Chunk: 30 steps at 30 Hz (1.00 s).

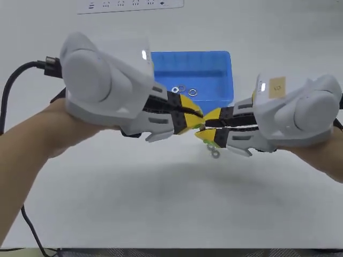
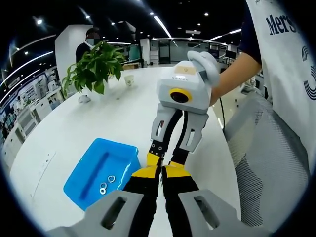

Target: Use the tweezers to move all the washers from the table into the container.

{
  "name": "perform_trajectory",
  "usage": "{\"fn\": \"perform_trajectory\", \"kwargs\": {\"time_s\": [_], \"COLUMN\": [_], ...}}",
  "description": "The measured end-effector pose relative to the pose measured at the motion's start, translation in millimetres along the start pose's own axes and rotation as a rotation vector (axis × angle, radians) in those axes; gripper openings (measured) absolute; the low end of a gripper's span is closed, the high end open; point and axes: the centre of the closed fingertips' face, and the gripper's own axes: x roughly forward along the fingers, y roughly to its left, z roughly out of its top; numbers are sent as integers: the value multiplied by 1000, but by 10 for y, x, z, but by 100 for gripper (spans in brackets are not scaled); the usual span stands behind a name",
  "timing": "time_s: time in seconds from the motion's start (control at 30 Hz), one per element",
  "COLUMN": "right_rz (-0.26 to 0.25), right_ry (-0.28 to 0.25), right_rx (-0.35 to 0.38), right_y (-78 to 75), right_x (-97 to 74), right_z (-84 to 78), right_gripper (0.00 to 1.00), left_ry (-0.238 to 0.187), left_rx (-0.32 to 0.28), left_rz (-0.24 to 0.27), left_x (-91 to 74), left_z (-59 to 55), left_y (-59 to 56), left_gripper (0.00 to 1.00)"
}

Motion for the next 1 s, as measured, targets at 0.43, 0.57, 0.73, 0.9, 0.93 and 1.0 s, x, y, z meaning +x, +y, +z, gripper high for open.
{"fn": "perform_trajectory", "kwargs": {"time_s": [0.43, 0.57, 0.73, 0.9, 0.93, 1.0], "right_rz": [4, 5, 2, 16, 18, 21], "right_ry": [2, 5, -2, 5, 7, 12], "right_rx": [16, 16, 31, 39, 31, 23], "right_y": [-16, -7, -20, -14, -12, -5], "right_x": [28, 38, 35, 27, 26, 23], "right_z": [-28, -36, -33, -42, -43, -43], "right_gripper": [11, 11, 11, 10, 10, 10], "left_ry": [5, 14, 7, 7, 5, 4], "left_rx": [-4, -1, -13, -12, -15, -14], "left_rz": [5, 0, 10, -2, -4, -7], "left_x": [29, 37, 50, 66, 69, 71], "left_z": [-27, -46, -34, -20, -17, -14], "left_y": [20, 22, 50, 35, 32, 24], "left_gripper": [7, 7, 7, 6, 6, 6]}}
